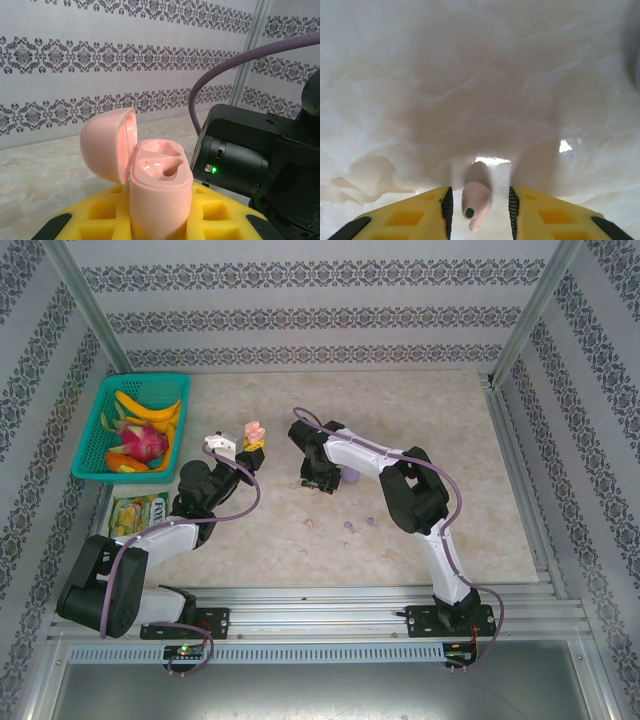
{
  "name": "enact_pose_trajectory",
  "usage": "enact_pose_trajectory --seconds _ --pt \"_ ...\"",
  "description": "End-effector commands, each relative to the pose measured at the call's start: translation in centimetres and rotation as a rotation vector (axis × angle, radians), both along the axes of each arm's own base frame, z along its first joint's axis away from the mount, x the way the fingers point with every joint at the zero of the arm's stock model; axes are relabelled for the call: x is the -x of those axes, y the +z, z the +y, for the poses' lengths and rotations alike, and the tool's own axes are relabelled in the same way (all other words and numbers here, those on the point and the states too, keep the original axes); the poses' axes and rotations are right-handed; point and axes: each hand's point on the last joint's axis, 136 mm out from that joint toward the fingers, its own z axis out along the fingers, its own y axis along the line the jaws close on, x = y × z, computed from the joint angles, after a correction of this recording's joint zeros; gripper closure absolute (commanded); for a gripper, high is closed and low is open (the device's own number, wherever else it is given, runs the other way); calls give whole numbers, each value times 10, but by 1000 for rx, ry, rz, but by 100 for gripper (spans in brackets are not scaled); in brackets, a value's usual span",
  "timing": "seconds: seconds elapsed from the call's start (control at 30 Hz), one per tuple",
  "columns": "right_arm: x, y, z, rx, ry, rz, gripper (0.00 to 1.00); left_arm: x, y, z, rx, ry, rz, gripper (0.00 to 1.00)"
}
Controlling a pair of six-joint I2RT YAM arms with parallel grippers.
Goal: Insert the wireless bluetooth earbuds into the charging case
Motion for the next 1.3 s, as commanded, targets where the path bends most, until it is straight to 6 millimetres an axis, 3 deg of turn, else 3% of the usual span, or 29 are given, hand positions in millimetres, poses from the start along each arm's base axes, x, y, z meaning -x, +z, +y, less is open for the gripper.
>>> enact_pose_trajectory --seconds 0.0,0.33,0.63,1.27 --pt "10 -13 4 14 -24 40 62 -4 12 2 25 9 -30 100" --pt "13 -20 -4 45 -47 49 64 -5 9 2 29 8 -28 100" --pt "3 -18 -20 51 -102 28 64 -5 8 2 30 7 -26 100" --pt "-3 -19 -29 63 -130 20 67 -8 5 1 33 5 -22 100"
